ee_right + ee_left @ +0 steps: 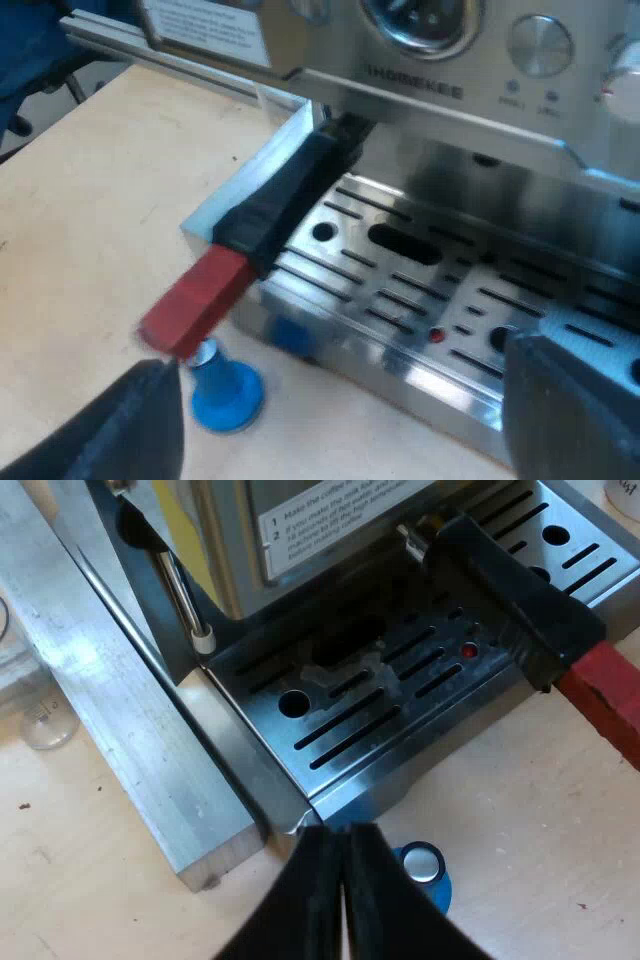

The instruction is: Put the handle in the coffee machine

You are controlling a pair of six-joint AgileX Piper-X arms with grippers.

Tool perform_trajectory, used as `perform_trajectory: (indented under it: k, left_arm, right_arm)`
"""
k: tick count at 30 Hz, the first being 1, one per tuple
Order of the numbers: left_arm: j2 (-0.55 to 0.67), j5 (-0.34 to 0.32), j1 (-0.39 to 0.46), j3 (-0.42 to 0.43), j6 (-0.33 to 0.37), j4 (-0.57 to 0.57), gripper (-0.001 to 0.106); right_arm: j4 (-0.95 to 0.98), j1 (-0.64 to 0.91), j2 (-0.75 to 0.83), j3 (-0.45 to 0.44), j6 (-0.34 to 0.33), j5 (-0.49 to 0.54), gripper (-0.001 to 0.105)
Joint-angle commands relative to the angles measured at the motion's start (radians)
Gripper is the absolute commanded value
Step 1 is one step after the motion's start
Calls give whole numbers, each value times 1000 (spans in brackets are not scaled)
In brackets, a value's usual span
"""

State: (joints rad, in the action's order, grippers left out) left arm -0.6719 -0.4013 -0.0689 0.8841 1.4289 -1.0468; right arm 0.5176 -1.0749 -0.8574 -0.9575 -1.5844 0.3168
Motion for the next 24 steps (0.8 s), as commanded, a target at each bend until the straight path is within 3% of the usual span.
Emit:
perform_trajectory:
  k: [1,3,5,18,20,22,24]
  left_arm:
    - [6,9,0,6,10,-6,53]
    - [6,9,0,6,10,-4,62]
    - [6,9,0,6,10,4,64]
    - [1,9,0,6,10,163,64]
    - [1,16,0,6,50,188,64]
    - [1,90,0,6,159,221,64]
    - [1,196,0,12,199,231,64]
  right_arm:
    - [-5,80,9,-5,-13,-46,68]
    - [-5,136,9,-5,-13,-82,68]
    - [-5,179,9,-8,-13,-126,68]
    - [176,567,10,-152,-78,-417,68]
    - [215,636,10,-171,-89,-461,68]
    - [252,749,18,-181,-103,-527,68]
    - [269,829,25,-181,-113,-546,68]
